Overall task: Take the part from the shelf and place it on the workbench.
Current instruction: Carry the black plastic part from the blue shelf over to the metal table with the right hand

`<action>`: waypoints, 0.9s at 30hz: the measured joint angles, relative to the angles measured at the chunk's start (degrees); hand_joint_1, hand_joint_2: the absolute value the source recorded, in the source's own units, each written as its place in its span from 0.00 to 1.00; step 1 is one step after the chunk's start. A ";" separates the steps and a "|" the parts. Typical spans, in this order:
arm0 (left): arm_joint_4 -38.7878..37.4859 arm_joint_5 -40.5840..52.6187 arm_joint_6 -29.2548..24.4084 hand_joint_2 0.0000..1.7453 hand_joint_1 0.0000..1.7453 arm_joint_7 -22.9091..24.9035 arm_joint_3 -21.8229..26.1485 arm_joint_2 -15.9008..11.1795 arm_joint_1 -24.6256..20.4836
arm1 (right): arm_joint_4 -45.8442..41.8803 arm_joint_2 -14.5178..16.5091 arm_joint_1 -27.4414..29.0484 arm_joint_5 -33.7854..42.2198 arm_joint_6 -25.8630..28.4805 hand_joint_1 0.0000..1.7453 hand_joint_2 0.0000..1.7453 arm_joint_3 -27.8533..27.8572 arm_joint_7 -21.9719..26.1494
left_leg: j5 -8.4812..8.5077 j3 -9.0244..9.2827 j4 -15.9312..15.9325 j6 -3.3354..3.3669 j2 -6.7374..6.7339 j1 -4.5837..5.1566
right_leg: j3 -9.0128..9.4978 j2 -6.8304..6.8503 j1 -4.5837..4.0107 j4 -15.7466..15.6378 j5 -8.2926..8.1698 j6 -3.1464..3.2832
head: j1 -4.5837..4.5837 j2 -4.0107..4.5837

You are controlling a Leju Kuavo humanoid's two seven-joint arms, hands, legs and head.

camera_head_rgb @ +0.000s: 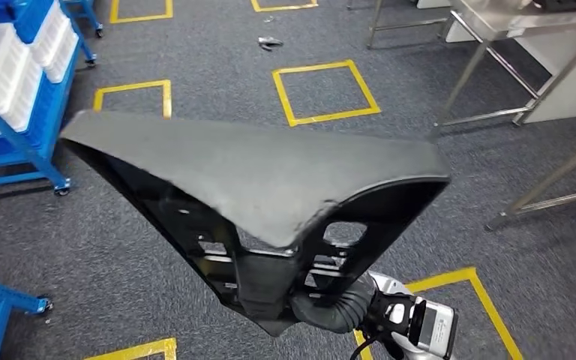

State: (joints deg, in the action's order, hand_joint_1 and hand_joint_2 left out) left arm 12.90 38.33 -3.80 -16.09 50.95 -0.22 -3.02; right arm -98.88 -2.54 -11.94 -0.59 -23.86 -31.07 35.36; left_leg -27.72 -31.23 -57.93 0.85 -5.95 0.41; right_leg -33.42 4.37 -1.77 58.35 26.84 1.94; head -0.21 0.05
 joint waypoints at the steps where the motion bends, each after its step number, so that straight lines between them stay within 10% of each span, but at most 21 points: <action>1: 0.00 0.19 -0.01 1.00 0.00 0.16 0.00 0.01 -0.06 | -0.01 -0.13 0.04 0.02 0.00 0.96 1.00 0.17 0.01 | -0.12 0.13 0.07 -0.25 -0.48 0.02 | 0.06 -0.79 0.15 -0.29 -0.23 0.08 | 0.00 -0.01; 6: 0.00 0.44 0.22 1.00 0.00 0.44 0.01 0.27 -0.06 | 0.04 -0.57 0.10 0.09 -0.22 0.96 1.00 0.40 0.07 | -5.85 -4.39 -10.58 -1.69 5.15 -0.67 | 0.62 -4.11 1.27 -1.62 -1.17 0.27 | -0.14 -0.01; 8: -0.01 0.43 0.30 1.00 0.00 0.46 0.02 0.33 0.27 | 0.15 -0.67 0.22 0.09 -0.45 0.96 1.00 0.39 0.07 | -6.84 -6.97 -15.42 -2.17 5.47 -0.97 | 0.51 -5.67 1.45 -1.33 -1.13 0.21 | -0.13 -0.01; 12: -0.06 0.50 0.55 1.00 0.00 0.52 0.03 0.76 0.35 | 0.39 -0.77 0.35 0.13 -0.98 0.96 1.00 0.28 0.19 | -0.60 -2.86 -5.37 -3.07 7.81 -1.96 | 0.08 -8.54 2.10 0.29 -0.39 -0.90 | -0.15 0.00; 15: -0.18 0.51 0.32 1.00 0.00 0.80 0.11 1.47 0.17 | 0.56 -0.79 0.23 0.34 -1.13 0.96 1.00 0.14 0.91 | -0.22 -1.43 -1.93 -2.24 9.91 -2.05 | -1.06 -10.25 2.23 1.21 -0.30 -2.10 | -0.12 -0.01; 19: -0.19 0.51 0.08 1.00 0.00 0.99 0.19 2.23 0.03 | 0.64 -0.84 0.10 0.50 -1.13 0.96 1.00 0.05 1.38 | 0.32 -1.42 -1.40 -0.49 7.55 -1.97 | -2.60 -8.03 2.32 3.59 1.01 -3.29 | 0.07 -0.01; 23: -0.18 0.69 0.02 1.00 0.00 0.98 0.31 2.39 0.24 | 0.72 -0.91 -0.05 0.57 -1.14 0.96 1.00 -0.08 1.97 | 0.22 -1.48 -1.31 0.17 4.89 -1.56 | -8.75 -4.74 2.35 16.19 6.62 -3.69 | 0.25 0.00; 25: -0.18 0.73 -0.08 1.00 0.00 0.86 0.34 2.40 0.18 | 0.75 -0.99 -0.04 0.60 -1.15 0.96 1.00 -0.10 2.20 | 0.07 -1.35 -1.31 0.21 3.62 -1.35 | -8.37 -4.57 2.28 15.49 5.07 -3.35 | 0.25 -0.01; 27: -0.18 0.76 -0.23 1.00 0.00 0.67 0.39 2.45 0.00 | 0.44 -1.04 -0.14 0.67 -1.15 0.96 1.00 -0.12 2.22 | -0.17 -0.97 -1.28 0.10 2.55 -1.11 | -4.34 -2.98 1.72 7.92 1.52 -2.35 | 0.24 -0.01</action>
State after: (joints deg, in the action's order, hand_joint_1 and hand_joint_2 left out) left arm 12.72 39.09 -4.04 -15.42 51.34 2.22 -3.02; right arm -98.44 -3.58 -12.08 0.08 -25.00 -31.19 37.58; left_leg -27.89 -32.21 -59.21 0.95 -3.40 -0.70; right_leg -37.76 1.39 -0.05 66.27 28.36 -0.41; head 0.03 0.04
